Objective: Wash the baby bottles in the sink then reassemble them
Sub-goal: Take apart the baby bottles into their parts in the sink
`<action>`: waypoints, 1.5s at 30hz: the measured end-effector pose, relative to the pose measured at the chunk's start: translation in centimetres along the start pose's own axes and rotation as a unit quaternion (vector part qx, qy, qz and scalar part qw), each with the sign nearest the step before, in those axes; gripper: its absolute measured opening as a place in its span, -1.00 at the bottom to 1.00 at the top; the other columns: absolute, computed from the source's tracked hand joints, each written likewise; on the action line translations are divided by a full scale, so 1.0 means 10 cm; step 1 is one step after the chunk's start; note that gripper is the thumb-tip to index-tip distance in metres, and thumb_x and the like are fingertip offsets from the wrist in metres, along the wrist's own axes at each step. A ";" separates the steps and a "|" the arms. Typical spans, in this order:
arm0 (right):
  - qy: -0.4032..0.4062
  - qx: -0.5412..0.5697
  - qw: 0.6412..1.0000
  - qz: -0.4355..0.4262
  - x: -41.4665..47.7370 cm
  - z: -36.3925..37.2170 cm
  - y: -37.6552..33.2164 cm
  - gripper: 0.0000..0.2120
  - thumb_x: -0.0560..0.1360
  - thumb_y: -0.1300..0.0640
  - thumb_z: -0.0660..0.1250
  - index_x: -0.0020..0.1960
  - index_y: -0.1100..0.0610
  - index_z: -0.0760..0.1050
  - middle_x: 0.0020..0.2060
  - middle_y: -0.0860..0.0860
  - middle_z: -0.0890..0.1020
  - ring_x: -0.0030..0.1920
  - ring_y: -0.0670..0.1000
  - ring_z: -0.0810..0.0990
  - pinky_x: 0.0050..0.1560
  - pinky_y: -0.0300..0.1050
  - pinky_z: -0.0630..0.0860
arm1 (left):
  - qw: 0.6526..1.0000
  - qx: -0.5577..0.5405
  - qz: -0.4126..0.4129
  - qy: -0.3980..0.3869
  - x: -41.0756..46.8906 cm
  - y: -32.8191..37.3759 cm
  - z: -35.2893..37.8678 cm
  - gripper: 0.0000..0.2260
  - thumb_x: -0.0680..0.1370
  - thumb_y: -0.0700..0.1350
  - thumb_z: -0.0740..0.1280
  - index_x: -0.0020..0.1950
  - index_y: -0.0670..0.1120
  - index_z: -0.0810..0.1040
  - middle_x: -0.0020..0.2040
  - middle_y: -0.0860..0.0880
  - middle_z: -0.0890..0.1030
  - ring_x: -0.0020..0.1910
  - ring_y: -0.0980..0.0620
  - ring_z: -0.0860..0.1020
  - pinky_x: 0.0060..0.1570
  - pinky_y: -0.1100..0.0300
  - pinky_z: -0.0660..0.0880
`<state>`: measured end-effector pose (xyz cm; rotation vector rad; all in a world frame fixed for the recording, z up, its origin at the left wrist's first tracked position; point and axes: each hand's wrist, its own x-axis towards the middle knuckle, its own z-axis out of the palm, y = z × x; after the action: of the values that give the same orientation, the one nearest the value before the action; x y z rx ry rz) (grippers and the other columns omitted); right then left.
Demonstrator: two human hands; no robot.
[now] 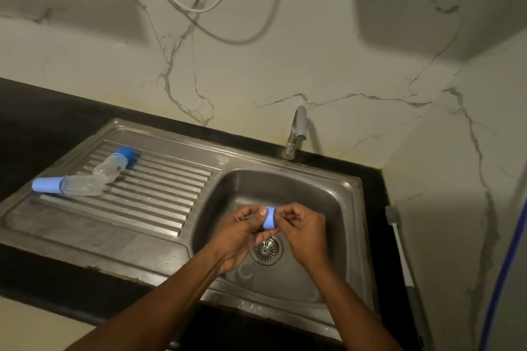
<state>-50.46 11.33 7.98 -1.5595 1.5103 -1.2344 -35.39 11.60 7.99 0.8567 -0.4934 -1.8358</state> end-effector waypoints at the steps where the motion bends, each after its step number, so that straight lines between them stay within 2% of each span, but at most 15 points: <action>1: 0.003 -0.001 1.000 -0.003 0.01 0.00 0.03 -0.89 0.39 0.33 0.49 -0.18 0.14 0.67 -0.33 -0.02 0.69 -0.29 -0.07 0.68 -0.20 -0.12 0.63 | 1.000 0.004 -0.002 -0.002 0.00 0.01 0.02 -0.63 0.53 -0.25 0.35 0.26 -0.43 0.44 0.21 -0.39 0.58 0.13 -0.24 0.63 0.08 -0.01 0.64; 5: -0.076 0.066 0.994 0.030 0.10 -0.08 0.05 -0.81 0.45 0.36 0.44 -0.04 0.11 0.66 -0.18 0.03 0.72 -0.14 -0.02 0.70 -0.07 -0.15 0.62 | 0.999 0.040 0.007 0.012 0.00 0.06 -0.01 -0.65 0.49 -0.26 0.39 0.21 -0.41 0.49 0.13 -0.36 0.63 0.06 -0.22 0.67 0.01 0.03 0.66; 8: -0.155 0.106 0.981 0.056 0.09 -0.09 0.13 -0.60 0.45 0.36 0.44 0.23 0.08 0.57 0.04 0.01 0.69 0.07 0.00 0.67 0.11 -0.12 0.60 | 0.998 0.034 0.021 0.043 0.02 0.05 -0.08 -0.70 0.46 -0.26 0.41 0.14 -0.38 0.57 0.08 -0.35 0.66 0.01 -0.19 0.69 -0.09 0.09 0.66; 11: -0.167 0.118 0.975 0.091 0.04 0.03 0.25 -0.41 0.39 0.24 0.55 0.36 0.02 0.47 0.16 -0.05 0.64 0.15 -0.06 0.62 0.15 -0.10 0.59 | 0.995 0.070 0.019 0.070 0.04 0.03 -0.13 -0.73 0.37 -0.25 0.47 0.02 -0.34 0.64 -0.01 -0.31 0.69 -0.07 -0.15 0.70 -0.07 0.09 0.67; 15: -0.171 0.107 0.975 0.091 0.11 0.19 0.34 -0.55 0.37 0.19 0.57 0.20 -0.03 0.57 0.09 -0.03 0.68 0.11 -0.01 0.64 0.19 0.04 0.58 | 0.991 0.087 0.017 0.103 0.09 0.01 -0.25 -0.82 0.36 -0.23 0.48 -0.14 -0.33 0.64 -0.10 -0.30 0.69 -0.10 -0.15 0.69 -0.05 0.10 0.67; 19: -0.196 0.094 0.968 0.125 0.22 0.27 0.40 -0.58 0.31 0.20 0.60 0.10 0.04 0.55 0.03 0.03 0.66 0.04 0.08 0.66 0.05 0.02 0.63 | 0.978 0.176 -0.009 0.109 0.20 0.06 -0.43 -0.80 0.55 -0.22 0.40 -0.02 -0.39 0.62 -0.03 -0.29 0.69 -0.01 -0.16 0.69 -0.03 0.11 0.66; 24: -0.262 0.055 0.950 0.161 0.32 0.54 0.66 -0.63 0.22 0.06 0.60 -0.05 0.02 0.52 -0.15 0.05 0.66 -0.16 0.04 0.62 -0.07 0.06 0.57 | 0.873 0.449 0.049 0.185 0.41 -0.04 -0.66 -0.81 0.61 -0.15 0.35 -0.18 -0.17 0.63 -0.20 -0.15 0.68 -0.15 -0.11 0.67 -0.14 -0.02 0.64; 27: -0.305 0.046 0.939 0.152 0.42 0.75 0.84 -0.64 0.15 -0.03 0.57 -0.12 -0.06 0.52 -0.22 0.02 0.64 -0.22 -0.04 0.56 -0.13 0.00 0.52 | 0.789 0.573 0.080 0.208 0.48 -0.10 -0.78 -0.69 0.51 -0.03 0.30 -0.29 -0.24 0.56 -0.32 -0.14 0.60 -0.30 -0.03 0.58 -0.23 0.01 0.53; 29: -0.344 0.031 0.926 0.151 0.53 0.88 0.94 -0.66 0.18 0.03 0.56 -0.11 -0.08 0.52 -0.20 0.04 0.65 -0.20 -0.03 0.58 -0.12 -0.01 0.55 | 0.754 0.616 0.057 0.221 0.55 -0.10 -0.87 -0.75 0.54 -0.09 0.32 -0.22 -0.26 0.56 -0.24 -0.16 0.61 -0.23 -0.06 0.58 -0.17 0.02 0.52; 32: -0.374 0.015 0.915 0.149 0.66 0.96 1.19 -0.71 0.20 0.13 0.52 -0.14 -0.06 0.53 -0.20 -0.05 0.64 -0.21 -0.06 0.59 -0.16 -0.11 0.52 | 0.771 0.583 0.034 0.255 0.69 0.01 -1.06 -0.85 0.62 -0.21 0.29 -0.09 -0.25 0.55 -0.16 -0.21 0.66 -0.24 -0.02 0.66 -0.19 0.06 0.60; 34: -0.356 0.001 0.920 0.164 0.66 0.96 1.39 -0.74 0.22 0.14 0.54 -0.17 -0.08 0.55 -0.16 -0.03 0.66 -0.20 -0.08 0.59 -0.15 -0.13 0.51 | 0.782 0.574 0.017 0.243 0.77 0.15 -1.14 -0.83 0.65 -0.19 0.26 -0.08 -0.24 0.55 -0.24 -0.17 0.64 -0.44 0.23 0.60 -0.42 0.35 0.49; 36: -0.344 -0.041 0.921 0.179 0.60 1.00 1.60 -0.75 0.27 0.21 0.58 -0.14 0.01 0.59 -0.17 -0.02 0.67 -0.22 -0.17 0.61 -0.17 -0.22 0.53 | 0.787 0.580 -0.002 0.208 0.87 0.25 -1.22 -0.82 0.63 -0.14 0.32 -0.09 -0.22 0.59 -0.29 -0.09 0.63 -0.50 0.35 0.53 -0.43 0.45 0.41; 38: -0.357 -0.082 0.913 0.180 0.51 1.10 1.80 -0.76 0.30 0.24 0.60 -0.09 0.17 0.61 -0.14 0.02 0.67 -0.16 -0.11 0.64 -0.13 -0.16 0.57 | 0.783 0.589 -0.019 0.197 0.92 0.24 -1.28 -0.85 0.59 -0.09 0.40 -0.11 -0.16 0.62 -0.32 -0.01 0.63 -0.45 0.32 0.56 -0.37 0.46 0.42; 41: -0.421 -0.140 0.882 0.157 0.41 1.26 1.98 -0.73 0.35 0.13 0.58 0.01 0.16 0.65 -0.06 0.06 0.68 -0.04 0.02 0.62 -0.01 -0.10 0.52 | 0.794 0.574 -0.037 0.197 1.00 0.08 -1.34 -0.87 0.52 -0.12 0.49 -0.11 -0.18 0.66 -0.19 -0.09 0.69 -0.21 0.06 0.66 -0.11 0.17 0.57; 45: -0.452 -0.152 0.863 0.167 0.37 1.30 2.07 -0.76 0.44 0.16 0.47 0.10 0.14 0.67 -0.01 0.05 0.69 0.00 0.00 0.62 0.04 -0.15 0.50 | 0.769 0.613 -0.070 0.169 1.04 -0.09 -1.35 -0.86 0.49 -0.16 0.51 -0.10 -0.24 0.67 -0.19 -0.01 0.64 -0.26 0.23 0.55 -0.29 0.52 0.40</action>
<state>-46.77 2.64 -14.90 -1.6190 1.2522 0.0084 -28.41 3.11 -5.05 2.0798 -1.4736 -1.2477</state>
